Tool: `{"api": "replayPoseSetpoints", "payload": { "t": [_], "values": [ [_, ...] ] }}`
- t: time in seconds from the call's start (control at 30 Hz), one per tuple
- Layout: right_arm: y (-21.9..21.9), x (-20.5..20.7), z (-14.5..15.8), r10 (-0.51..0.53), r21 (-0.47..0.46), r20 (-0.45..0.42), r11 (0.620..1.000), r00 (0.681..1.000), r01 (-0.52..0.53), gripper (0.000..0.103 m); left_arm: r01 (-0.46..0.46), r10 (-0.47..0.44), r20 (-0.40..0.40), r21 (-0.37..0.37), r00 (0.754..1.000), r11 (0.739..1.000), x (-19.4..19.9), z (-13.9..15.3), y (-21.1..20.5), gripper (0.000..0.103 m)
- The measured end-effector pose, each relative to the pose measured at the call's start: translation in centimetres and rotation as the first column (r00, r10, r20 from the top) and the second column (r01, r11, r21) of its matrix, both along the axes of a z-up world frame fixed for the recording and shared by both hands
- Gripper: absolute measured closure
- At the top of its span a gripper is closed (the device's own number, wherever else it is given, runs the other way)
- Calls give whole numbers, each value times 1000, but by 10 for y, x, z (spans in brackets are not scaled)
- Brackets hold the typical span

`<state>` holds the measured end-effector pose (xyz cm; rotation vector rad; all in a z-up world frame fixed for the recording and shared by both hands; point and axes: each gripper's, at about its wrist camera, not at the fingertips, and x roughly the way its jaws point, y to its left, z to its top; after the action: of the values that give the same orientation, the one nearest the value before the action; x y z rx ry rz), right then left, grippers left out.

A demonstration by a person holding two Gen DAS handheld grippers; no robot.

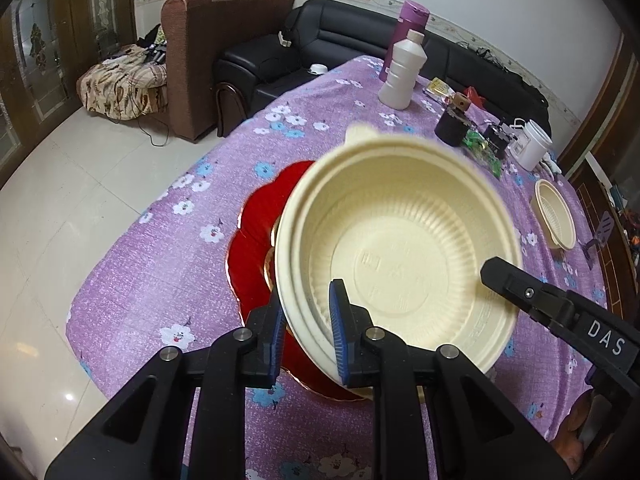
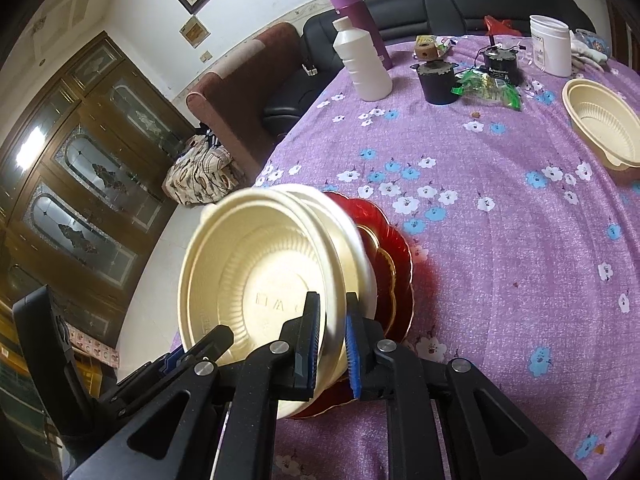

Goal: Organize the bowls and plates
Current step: 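Lower the beige bowl with both grippers onto the white bowls, then open both grippers and release the beige bowl on the stack, then move both grippers to the second beige bowl and close on its rim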

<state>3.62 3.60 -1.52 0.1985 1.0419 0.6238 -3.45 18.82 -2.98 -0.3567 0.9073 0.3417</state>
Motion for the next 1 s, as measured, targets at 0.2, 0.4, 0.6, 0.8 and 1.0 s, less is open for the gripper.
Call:
{"api": "replayPoseSetpoints", "payload": {
  "t": [0.2,0.4,0.6,0.8,1.0],
  "values": [
    [-5,0,0,-4,16,-1,1000,1000,4,85,-16,16,6,13,1000,1000,-1,4,0,62],
    [-16,2,3,-9,74,-9,997,1000,10,58,-87,83,75,49,994,995,-12,20,6,42],
    [-38,4,13,-40,150,-1,988,999,39,36,-82,69,129,97,989,992,-12,36,-8,29],
    [-64,7,17,-76,196,-9,978,997,77,29,-35,19,125,123,992,992,-4,42,-27,29],
    [-96,9,16,-130,214,-20,968,991,132,29,31,-48,126,138,991,990,6,49,-54,29]
  ]
}}
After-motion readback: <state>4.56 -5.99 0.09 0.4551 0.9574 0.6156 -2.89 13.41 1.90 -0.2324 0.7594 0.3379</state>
